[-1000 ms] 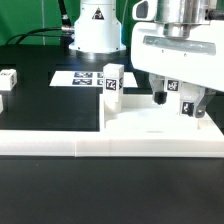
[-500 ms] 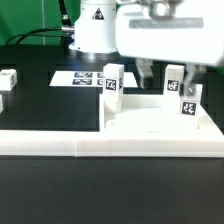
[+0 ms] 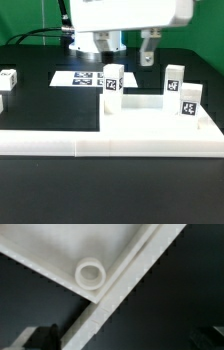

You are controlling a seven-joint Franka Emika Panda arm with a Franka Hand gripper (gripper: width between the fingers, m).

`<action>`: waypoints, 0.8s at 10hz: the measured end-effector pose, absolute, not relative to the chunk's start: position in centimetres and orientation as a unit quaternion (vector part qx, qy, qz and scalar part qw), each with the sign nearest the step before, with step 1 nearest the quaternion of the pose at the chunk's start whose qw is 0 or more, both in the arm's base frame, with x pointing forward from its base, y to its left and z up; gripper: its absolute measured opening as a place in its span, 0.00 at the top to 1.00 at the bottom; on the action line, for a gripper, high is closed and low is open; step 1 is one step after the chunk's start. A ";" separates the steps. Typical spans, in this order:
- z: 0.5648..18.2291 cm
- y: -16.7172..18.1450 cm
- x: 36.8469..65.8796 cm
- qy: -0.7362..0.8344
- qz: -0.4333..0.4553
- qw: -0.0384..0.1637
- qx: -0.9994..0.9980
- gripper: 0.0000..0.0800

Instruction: Assemble square table

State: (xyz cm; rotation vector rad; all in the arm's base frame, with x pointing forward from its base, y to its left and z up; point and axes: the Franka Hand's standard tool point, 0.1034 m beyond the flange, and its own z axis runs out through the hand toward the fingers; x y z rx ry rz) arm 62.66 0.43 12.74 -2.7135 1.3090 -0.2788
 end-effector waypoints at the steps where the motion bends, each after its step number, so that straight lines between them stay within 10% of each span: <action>1: 12.7 0.6 62.6 0.431 -0.092 0.058 -0.896 0.19; 8: 12.6 -0.2 62.6 0.364 -0.105 0.053 -0.924 0.19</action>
Offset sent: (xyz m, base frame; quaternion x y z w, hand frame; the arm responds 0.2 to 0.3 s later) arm 0.0000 0.0000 0.0000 0.0000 0.0000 -0.1296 0.9916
